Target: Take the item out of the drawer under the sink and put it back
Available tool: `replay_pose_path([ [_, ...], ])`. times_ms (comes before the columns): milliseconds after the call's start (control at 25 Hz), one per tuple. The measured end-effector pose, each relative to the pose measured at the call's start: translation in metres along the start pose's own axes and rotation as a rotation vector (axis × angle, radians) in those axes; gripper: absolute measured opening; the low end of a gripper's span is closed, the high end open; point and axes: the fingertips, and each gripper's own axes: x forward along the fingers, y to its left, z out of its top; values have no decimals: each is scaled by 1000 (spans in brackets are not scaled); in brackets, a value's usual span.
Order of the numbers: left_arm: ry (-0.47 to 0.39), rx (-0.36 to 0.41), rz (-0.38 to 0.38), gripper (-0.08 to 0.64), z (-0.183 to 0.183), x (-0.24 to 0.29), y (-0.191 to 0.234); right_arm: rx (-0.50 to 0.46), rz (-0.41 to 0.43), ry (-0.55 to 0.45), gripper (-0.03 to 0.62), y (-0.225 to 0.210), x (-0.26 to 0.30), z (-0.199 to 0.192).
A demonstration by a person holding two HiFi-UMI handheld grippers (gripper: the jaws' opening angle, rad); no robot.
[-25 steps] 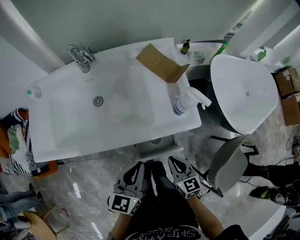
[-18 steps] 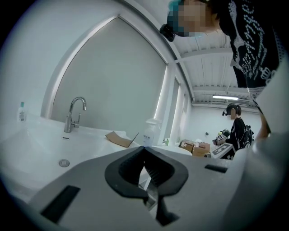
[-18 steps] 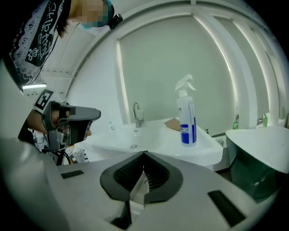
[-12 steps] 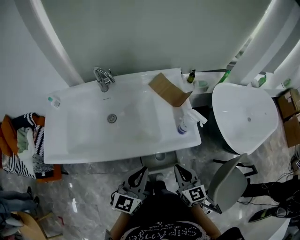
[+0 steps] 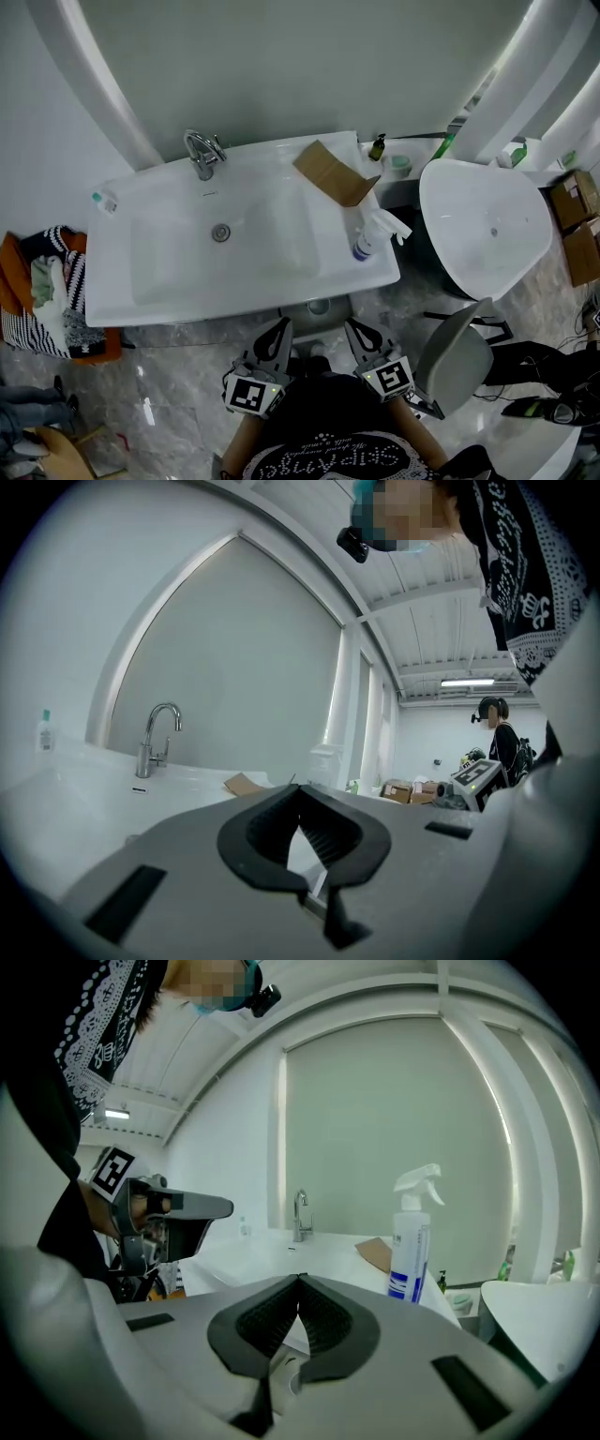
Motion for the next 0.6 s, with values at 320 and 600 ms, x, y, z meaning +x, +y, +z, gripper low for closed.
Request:
replay_pose_path([
  [320,7,-46,35,5,-5,-1,-3,-172,73,160,20,5,15,-26],
  [600,79,-87,43,5,-27,-8,-12,-387,191,377,21,10,35,-75],
])
